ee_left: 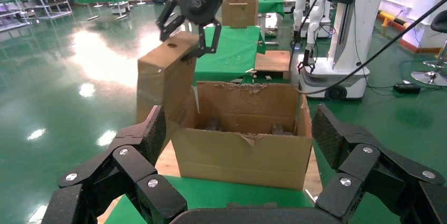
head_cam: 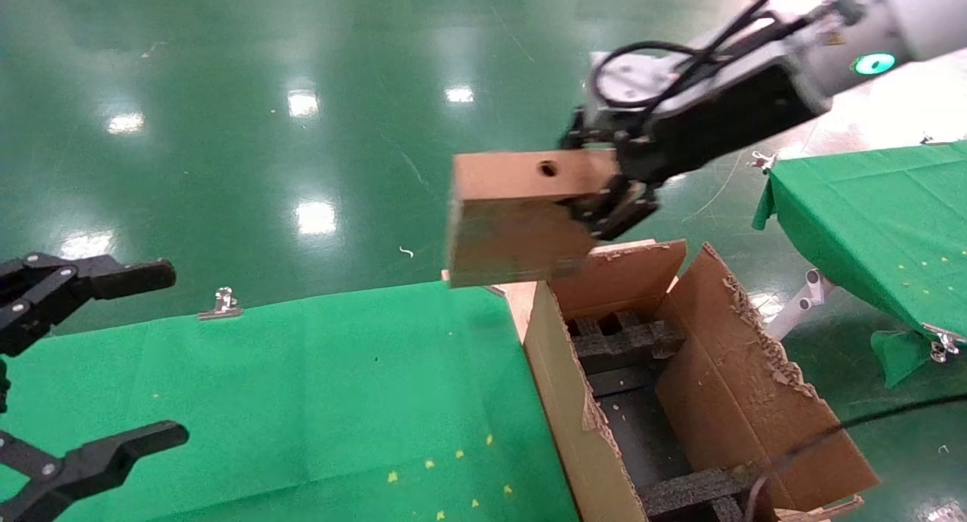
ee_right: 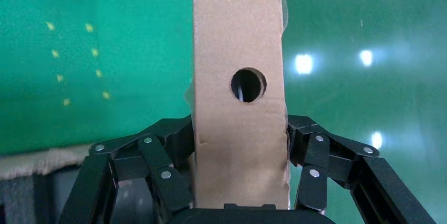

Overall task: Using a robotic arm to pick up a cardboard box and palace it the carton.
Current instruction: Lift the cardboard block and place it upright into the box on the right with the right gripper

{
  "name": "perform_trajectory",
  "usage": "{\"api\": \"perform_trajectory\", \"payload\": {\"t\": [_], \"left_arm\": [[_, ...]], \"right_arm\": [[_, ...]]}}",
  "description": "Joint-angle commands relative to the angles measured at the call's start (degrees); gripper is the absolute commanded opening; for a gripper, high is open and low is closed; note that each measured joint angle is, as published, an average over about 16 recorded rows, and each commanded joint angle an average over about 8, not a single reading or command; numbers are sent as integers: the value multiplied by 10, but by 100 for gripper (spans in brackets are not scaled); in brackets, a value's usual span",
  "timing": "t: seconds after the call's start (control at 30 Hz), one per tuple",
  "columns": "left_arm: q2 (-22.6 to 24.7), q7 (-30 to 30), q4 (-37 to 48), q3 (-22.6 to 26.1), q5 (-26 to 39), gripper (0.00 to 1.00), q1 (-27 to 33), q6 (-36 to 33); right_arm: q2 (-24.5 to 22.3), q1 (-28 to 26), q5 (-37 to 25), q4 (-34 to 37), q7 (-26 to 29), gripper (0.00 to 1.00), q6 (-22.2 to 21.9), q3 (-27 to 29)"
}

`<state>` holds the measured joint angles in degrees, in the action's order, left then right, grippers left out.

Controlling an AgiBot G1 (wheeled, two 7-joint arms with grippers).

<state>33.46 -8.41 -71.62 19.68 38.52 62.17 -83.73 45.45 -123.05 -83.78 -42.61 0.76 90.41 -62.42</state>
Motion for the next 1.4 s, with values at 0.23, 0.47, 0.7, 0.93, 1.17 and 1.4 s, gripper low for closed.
{"api": "perform_trajectory", "payload": {"t": [0.23, 0.47, 0.7, 0.93, 1.17, 1.4], "left_arm": [[0, 0, 0, 0, 0, 100, 0, 0], [0, 0, 0, 0, 0, 100, 0, 0], [0, 0, 0, 0, 0, 100, 0, 0], [0, 0, 0, 0, 0, 100, 0, 0], [0, 0, 0, 0, 0, 100, 0, 0], [0, 0, 0, 0, 0, 100, 0, 0]], "right_arm": [[-88, -32, -31, -46, 45, 0, 5, -45], [-183, -44, -31, -131, 114, 0, 4, -96], [-229, -38, -19, -186, 176, 0, -7, -122], [-235, -38, -17, -194, 191, 0, -14, -126], [-238, -13, -24, -193, 247, 0, -57, -134], [-267, 35, -67, -247, 438, 0, -154, -151]]}}
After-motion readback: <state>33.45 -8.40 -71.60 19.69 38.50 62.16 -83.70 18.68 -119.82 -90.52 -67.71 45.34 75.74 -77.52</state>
